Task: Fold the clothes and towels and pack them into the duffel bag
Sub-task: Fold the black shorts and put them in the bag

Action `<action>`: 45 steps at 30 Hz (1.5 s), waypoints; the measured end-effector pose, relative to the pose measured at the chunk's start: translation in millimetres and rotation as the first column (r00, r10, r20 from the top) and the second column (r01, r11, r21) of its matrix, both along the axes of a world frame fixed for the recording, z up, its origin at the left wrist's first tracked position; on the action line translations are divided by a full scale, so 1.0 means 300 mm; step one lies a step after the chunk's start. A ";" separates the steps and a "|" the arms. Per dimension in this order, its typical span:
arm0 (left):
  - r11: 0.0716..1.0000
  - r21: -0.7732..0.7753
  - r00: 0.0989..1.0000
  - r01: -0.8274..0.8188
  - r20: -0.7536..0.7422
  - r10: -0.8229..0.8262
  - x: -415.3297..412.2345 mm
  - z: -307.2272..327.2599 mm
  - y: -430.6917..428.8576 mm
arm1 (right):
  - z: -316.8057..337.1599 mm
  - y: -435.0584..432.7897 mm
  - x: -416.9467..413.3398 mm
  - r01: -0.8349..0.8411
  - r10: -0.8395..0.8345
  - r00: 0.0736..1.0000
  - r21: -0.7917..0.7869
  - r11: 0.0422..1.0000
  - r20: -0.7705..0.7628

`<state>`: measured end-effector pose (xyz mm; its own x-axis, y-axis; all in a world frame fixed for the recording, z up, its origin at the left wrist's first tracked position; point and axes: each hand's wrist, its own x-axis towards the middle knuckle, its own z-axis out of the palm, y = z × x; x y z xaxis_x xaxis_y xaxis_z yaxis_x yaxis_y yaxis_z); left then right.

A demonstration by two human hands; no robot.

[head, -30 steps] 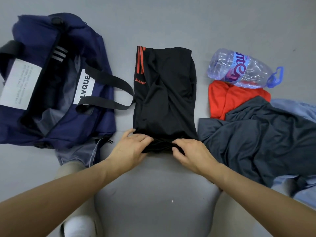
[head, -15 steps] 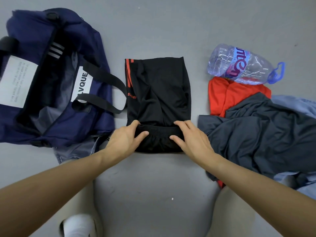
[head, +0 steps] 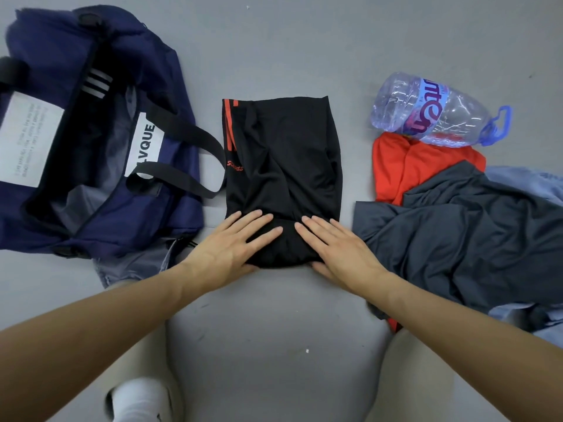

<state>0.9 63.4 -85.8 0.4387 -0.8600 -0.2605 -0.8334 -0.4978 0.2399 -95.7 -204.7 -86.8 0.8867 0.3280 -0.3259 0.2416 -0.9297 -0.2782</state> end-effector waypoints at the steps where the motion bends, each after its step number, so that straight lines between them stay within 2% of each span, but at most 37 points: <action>1: 0.999 -0.031 0.999 -0.023 -0.028 0.022 0.006 0.007 -0.006 | 0.004 -0.002 0.005 0.019 -0.019 1.000 0.033 0.999 -0.007; 5: 0.956 -0.135 0.943 -0.261 -0.245 0.223 0.021 0.041 -0.021 | 0.031 -0.012 0.027 0.166 -0.164 0.986 0.210 0.964 -0.028; 10: 0.882 -0.184 0.873 -0.434 -0.328 0.361 0.040 0.074 -0.010 | 0.040 -0.019 0.006 0.069 -0.073 0.997 0.127 0.990 0.027; 12: 0.840 -0.147 0.817 -0.522 -0.367 0.444 0.041 0.085 -0.013 | 0.062 -0.006 0.012 0.145 -0.149 0.989 0.171 0.975 0.015; 14: 0.780 -0.052 0.712 -0.624 -0.448 0.540 0.046 0.098 -0.017 | 0.090 0.002 0.030 0.284 -0.276 0.959 0.207 0.936 -0.064; 16: 0.744 0.024 0.633 -0.667 -0.507 0.584 0.050 0.102 -0.020 | 0.109 0.002 0.046 0.368 -0.347 0.927 0.167 0.915 -0.140; 20: 0.704 0.074 0.586 -0.707 -0.496 0.641 0.051 0.090 -0.023 | 0.106 0.002 0.066 0.512 -0.481 0.845 0.091 0.854 -0.236; 22: 0.686 0.072 0.603 -0.724 -0.419 0.679 0.051 0.077 -0.017 | 0.098 -0.008 0.073 0.537 -0.513 0.842 0.153 0.830 -0.170; 23: 0.683 0.074 0.617 -0.727 -0.366 0.697 0.050 0.070 -0.014 | 0.099 -0.017 0.074 0.469 -0.470 0.881 0.223 0.855 -0.051; 24: 0.686 0.074 0.637 -0.724 -0.311 0.705 0.050 0.064 -0.013 | 0.097 -0.025 0.074 0.330 -0.364 0.926 0.255 0.909 0.098; 26: 0.712 0.015 0.693 -0.702 -0.220 0.687 0.055 0.063 -0.012 | 0.079 -0.029 0.063 0.021 -0.080 0.939 0.177 0.984 0.335; 27: 0.742 -0.058 0.739 -0.668 -0.173 0.651 0.059 0.066 -0.010 | 0.067 -0.021 0.055 -0.085 0.045 0.938 0.103 0.991 0.344; 29: 0.848 -0.225 0.870 -0.480 0.007 0.494 0.075 0.072 -0.005 | 0.041 0.003 0.036 -0.165 0.164 0.963 -0.013 0.986 0.214; 31: 0.922 -0.329 0.943 -0.202 0.189 0.274 0.084 0.077 -0.009 | 0.018 0.011 0.028 -0.122 0.126 0.988 -0.044 0.992 0.091; 32: 0.933 -0.348 0.961 -0.091 0.214 0.173 0.081 0.073 -0.012 | 0.016 0.010 0.034 -0.095 0.097 0.993 -0.034 0.995 0.069; 34: 0.958 -0.288 0.988 -0.002 0.145 0.046 0.055 0.053 -0.018 | 0.021 0.005 0.058 -0.040 0.041 0.997 -0.013 0.999 0.071; 38: 0.999 -0.010 0.999 -0.040 0.025 0.040 0.033 0.006 0.006 | 0.025 0.000 0.108 -0.034 0.042 0.993 -0.070 0.997 0.110; 45: 0.994 -0.069 0.996 -0.082 -0.048 0.079 0.056 -0.015 0.028 | 0.017 -0.010 0.104 -0.049 0.060 0.989 -0.082 0.995 0.135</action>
<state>17.7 71.7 -90.3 0.4967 -0.8392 -0.2213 -0.7789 -0.5435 0.3130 -64.6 -207.6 -81.9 0.9065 0.3549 -0.2287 0.3231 -0.9318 -0.1653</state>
